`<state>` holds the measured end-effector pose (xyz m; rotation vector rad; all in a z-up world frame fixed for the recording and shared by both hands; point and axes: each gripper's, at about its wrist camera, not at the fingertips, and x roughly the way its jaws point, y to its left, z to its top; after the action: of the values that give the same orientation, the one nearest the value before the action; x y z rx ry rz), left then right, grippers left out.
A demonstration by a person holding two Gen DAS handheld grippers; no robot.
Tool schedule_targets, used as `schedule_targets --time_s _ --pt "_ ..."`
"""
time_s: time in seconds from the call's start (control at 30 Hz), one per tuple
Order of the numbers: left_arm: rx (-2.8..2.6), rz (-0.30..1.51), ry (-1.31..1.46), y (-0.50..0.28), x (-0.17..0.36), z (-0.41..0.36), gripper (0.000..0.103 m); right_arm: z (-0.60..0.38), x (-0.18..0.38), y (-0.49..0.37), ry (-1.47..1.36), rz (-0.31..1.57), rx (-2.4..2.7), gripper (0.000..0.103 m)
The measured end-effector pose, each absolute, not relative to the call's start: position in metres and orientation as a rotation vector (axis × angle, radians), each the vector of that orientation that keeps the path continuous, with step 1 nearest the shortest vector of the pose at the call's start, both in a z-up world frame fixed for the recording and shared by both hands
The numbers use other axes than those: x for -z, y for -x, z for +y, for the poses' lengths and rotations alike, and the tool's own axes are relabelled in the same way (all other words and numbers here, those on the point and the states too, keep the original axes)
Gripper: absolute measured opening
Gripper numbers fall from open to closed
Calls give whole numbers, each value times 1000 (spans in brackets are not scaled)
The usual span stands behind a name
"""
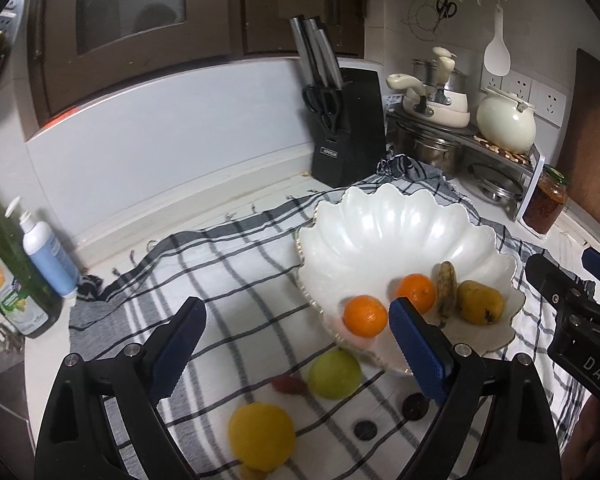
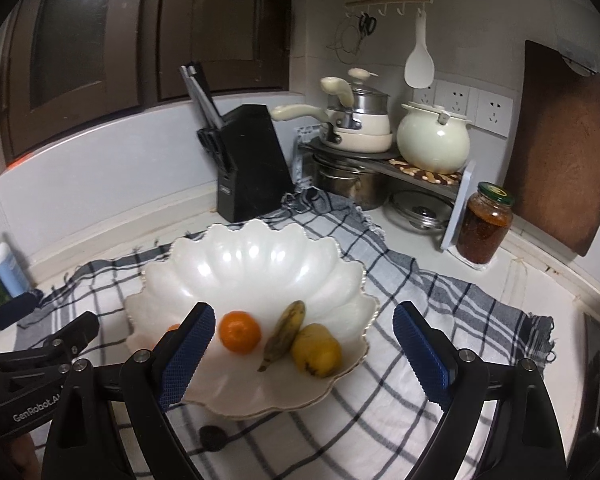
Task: Organize fruits
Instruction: 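Raise both open tools away from the bowl, then move both open tools back over the towel toward the loose fruit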
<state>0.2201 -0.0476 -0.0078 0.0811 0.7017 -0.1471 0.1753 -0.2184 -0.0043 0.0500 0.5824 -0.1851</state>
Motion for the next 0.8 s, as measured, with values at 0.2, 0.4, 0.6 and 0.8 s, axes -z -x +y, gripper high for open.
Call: schedule_targets --time_s 0.2,0.4,0.6,0.8 --pt "122 692 -78 -206 8 -31 94 -201 7 -167 -41 581 138 90" --pt "104 696 -78 -194 14 -19 94 -187 13 -159 -35 588 108 88" --pt "86 711 -75 -187 24 -9 94 -177 25 -153 -32 610 81 82" --pt "86 731 -80 -182 37 -9 94 -173 37 -149 -37 635 65 75"
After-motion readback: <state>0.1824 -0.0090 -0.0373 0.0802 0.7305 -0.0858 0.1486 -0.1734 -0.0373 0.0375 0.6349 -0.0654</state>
